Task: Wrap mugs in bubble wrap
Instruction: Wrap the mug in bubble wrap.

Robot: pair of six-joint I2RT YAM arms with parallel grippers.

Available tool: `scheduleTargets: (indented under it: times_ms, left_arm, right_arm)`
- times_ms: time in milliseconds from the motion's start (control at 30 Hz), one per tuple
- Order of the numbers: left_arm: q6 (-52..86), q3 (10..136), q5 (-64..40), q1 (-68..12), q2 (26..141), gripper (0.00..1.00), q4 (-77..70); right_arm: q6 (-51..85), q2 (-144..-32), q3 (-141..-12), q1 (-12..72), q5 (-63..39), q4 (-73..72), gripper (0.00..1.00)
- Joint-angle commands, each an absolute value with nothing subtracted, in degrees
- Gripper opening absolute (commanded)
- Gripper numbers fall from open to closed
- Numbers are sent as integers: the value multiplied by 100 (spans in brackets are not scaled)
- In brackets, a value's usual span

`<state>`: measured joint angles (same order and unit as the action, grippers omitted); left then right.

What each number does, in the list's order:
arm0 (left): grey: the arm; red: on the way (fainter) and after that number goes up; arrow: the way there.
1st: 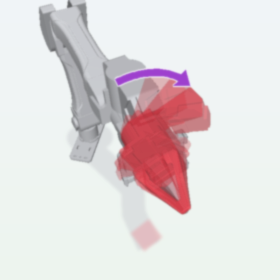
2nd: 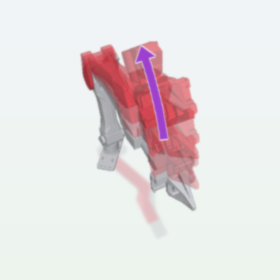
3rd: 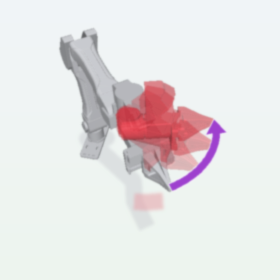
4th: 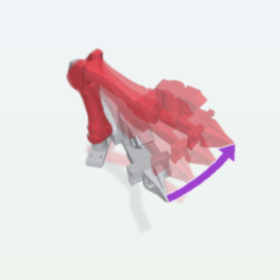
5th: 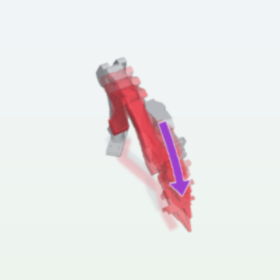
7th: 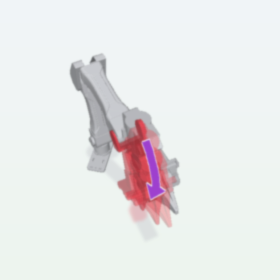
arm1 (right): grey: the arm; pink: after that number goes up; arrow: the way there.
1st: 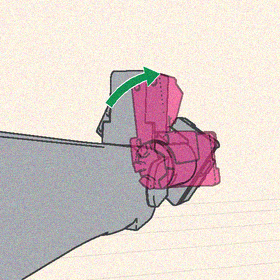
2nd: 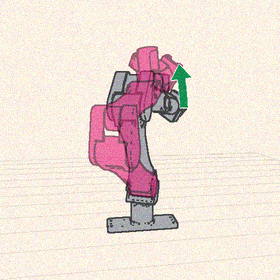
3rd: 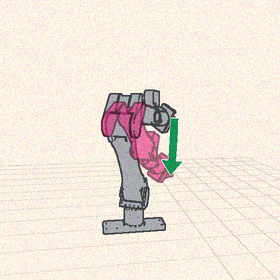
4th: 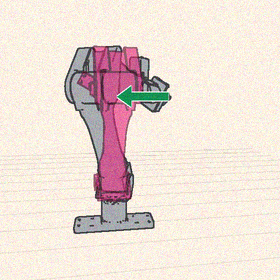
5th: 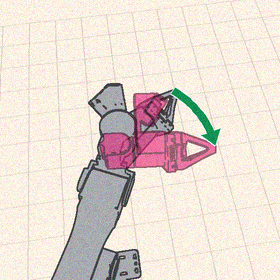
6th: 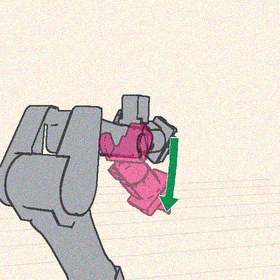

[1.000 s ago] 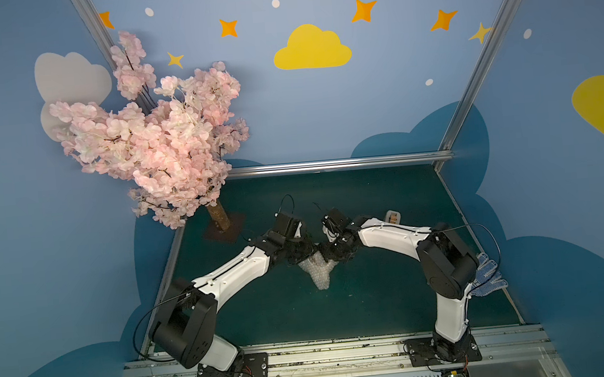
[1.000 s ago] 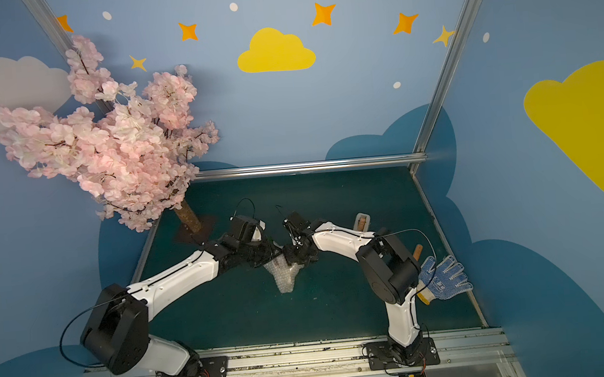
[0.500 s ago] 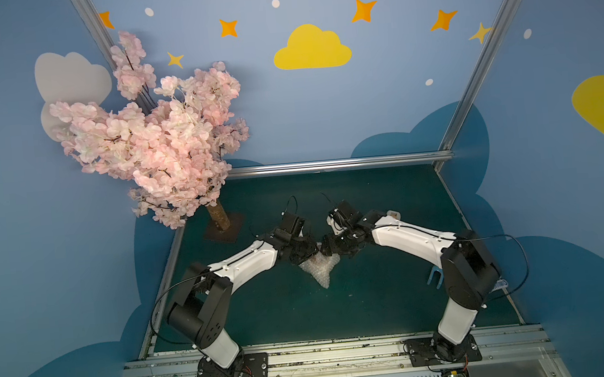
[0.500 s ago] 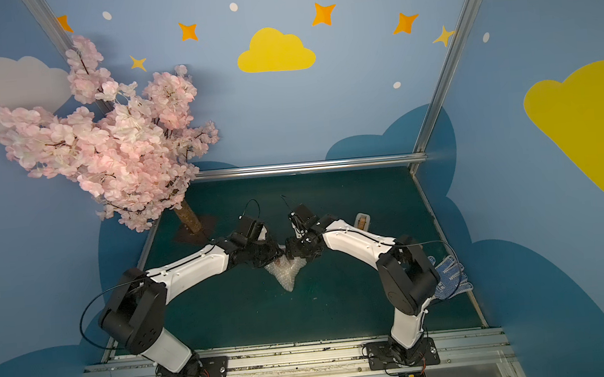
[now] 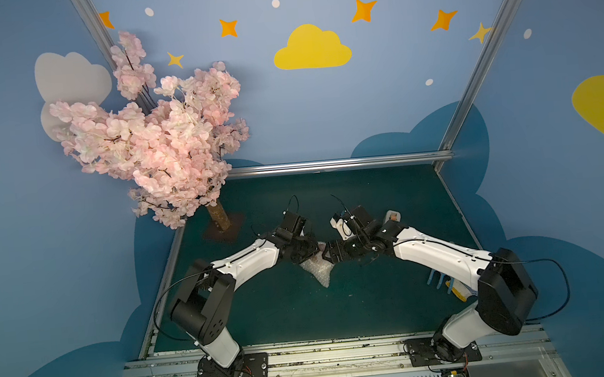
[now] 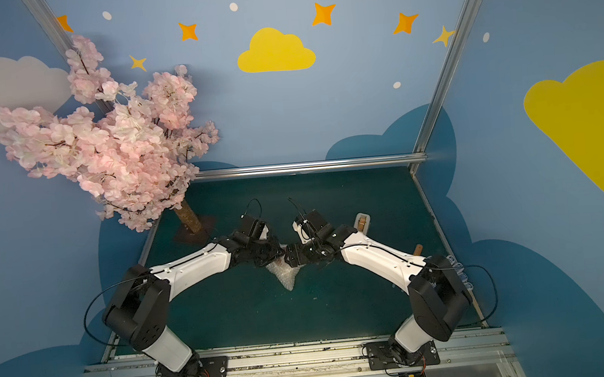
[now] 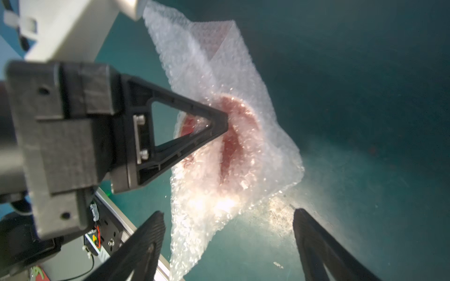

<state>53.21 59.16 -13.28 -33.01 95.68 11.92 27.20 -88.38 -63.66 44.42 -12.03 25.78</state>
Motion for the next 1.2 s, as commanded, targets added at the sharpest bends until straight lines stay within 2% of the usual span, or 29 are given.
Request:
scheduleTargets:
  times_ms: [0,333,567,867,1100,1167]
  left_arm:
    - [5334,5968,-1216,-3282,9713,4,1333]
    - [5321,5977,-1265,-3228,9677,5,1335]
    - [5301,5972,-1291,-3206,9646,13,1331]
    - [5225,5988,-1301,-3096,9382,27,1309]
    - [4949,5908,-1079,-3025,8694,50,1575]
    - [4887,5831,-1020,-3033,8569,53,1648]
  right_arm:
    - [2522,-9044,-6475,4513,-1211,2497,83]
    - [2638,-9623,-6937,4509,57,3058,80]
    - [2885,-9949,-7107,4345,-5,3135,79]
    - [3089,-10497,-7225,4272,-349,3209,79]
    - [3214,-10778,-7446,4232,-461,3404,79]
    - [3259,-10846,-7528,4226,-466,3500,79]
